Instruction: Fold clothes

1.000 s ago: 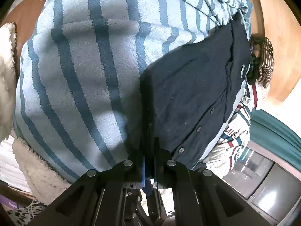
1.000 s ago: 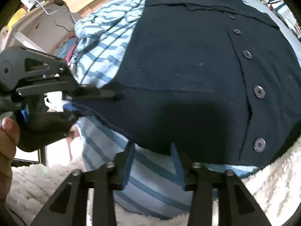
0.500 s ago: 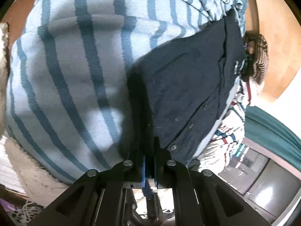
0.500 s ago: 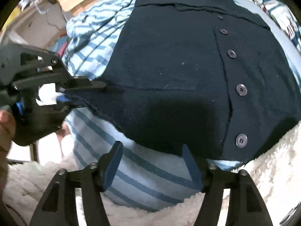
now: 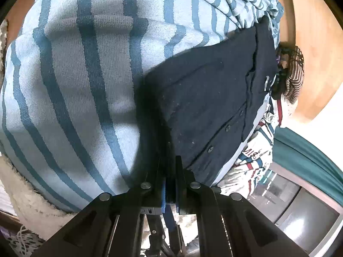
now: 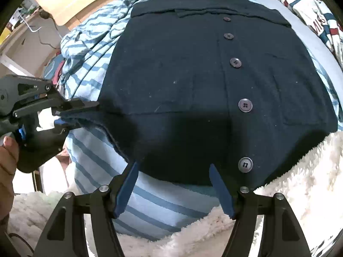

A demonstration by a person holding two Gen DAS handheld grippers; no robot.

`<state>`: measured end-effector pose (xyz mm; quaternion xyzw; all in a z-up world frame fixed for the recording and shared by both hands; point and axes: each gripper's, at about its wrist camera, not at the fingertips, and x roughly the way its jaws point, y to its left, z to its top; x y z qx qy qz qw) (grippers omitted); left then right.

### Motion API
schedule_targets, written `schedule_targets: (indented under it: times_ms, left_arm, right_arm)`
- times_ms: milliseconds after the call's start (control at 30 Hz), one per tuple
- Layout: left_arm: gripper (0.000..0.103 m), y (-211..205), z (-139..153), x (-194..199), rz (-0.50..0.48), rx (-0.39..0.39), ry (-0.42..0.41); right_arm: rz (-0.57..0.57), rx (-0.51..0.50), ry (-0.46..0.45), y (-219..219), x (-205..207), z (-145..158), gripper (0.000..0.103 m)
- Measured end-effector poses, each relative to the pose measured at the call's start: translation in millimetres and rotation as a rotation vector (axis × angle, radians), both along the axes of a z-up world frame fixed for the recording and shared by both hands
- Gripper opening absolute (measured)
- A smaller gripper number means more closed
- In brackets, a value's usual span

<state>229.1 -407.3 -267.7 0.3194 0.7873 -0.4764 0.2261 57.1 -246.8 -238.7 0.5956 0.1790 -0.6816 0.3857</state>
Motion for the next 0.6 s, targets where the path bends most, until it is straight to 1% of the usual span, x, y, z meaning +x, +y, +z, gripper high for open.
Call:
schedule_targets:
  times_ms: [100,233,333,467,600]
  left_arm:
    - [0.006,1,-2,-2,-0.004,0.007,-0.010]
    - [0.006,1,-3,-4,-0.004,0.016,-0.023]
    - [0.006,1,-3,-6,0.007,0.009,-0.053]
    - [0.006,3,-5,-12,0.012,0.011,-0.075]
    - [0.006,5,-6,-22,-0.006,-0.004,-0.087]
  right_arm:
    - [0.005,0.012,-0.011,1,0,-3,0.072]
    - [-0.034,-0.022,-0.033,6,-11,2,0.072]
    - [-0.128,-0.065,-0.030,21,-37,15,0.072]
    - [-0.274,-0.049,0.005,45,-75,24,0.072]
    - [-0.383,-0.081,0.007,74,-102,34,0.072]
